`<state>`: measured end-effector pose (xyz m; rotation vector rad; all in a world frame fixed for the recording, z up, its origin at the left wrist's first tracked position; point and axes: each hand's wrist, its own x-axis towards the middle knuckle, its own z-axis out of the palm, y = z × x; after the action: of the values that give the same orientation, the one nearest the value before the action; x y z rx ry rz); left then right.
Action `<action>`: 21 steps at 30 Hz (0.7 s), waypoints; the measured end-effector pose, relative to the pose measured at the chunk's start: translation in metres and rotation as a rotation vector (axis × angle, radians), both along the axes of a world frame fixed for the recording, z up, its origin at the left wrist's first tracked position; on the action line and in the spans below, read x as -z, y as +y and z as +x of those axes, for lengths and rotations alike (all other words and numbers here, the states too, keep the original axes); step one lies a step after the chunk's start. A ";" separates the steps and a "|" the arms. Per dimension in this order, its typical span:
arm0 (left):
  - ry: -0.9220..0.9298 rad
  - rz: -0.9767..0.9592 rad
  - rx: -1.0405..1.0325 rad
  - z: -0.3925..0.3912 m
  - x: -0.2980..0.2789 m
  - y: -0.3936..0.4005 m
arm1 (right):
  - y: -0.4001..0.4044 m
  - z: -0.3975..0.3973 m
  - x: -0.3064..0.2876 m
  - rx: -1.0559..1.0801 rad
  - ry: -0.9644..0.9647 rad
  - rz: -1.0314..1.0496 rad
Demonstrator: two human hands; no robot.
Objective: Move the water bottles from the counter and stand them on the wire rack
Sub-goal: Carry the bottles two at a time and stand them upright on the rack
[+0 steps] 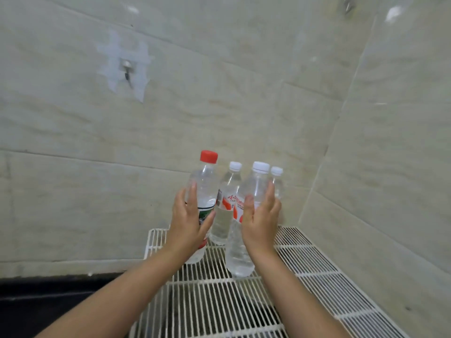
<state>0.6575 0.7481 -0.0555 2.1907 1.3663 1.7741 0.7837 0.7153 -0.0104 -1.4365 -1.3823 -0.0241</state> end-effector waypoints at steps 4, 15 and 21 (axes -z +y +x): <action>0.011 -0.007 -0.073 0.019 0.014 0.025 | 0.038 0.007 0.020 -0.058 0.036 0.011; 0.065 0.009 -0.151 0.036 0.038 0.040 | 0.056 0.022 0.039 -0.286 -0.105 -0.040; 0.071 -0.169 -0.136 0.022 0.002 0.006 | 0.048 0.052 0.011 -0.346 -0.060 -0.065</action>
<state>0.6796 0.7544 -0.0579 2.1384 1.6516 1.5655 0.8356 0.7634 -0.0214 -1.2400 -1.6785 0.2042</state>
